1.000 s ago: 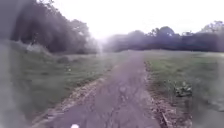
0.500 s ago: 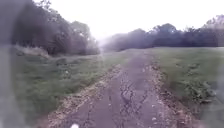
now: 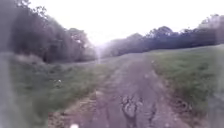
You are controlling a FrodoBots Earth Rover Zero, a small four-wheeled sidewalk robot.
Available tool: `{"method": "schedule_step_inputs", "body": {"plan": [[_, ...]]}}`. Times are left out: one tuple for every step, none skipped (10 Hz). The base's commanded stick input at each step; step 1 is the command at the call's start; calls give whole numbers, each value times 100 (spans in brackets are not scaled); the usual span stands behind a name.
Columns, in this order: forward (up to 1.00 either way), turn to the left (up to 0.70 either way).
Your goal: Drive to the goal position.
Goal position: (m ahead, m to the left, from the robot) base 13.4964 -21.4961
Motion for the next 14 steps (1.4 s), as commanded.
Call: {"method": "schedule_step_inputs", "body": {"plan": [[85,0],[85,0],[85,0],[85,0],[85,0],[85,-5],[85,-30],[85,-34],[85,-34],[85,-34],[85,-14],[85,0],[85,0],[85,0]]}}
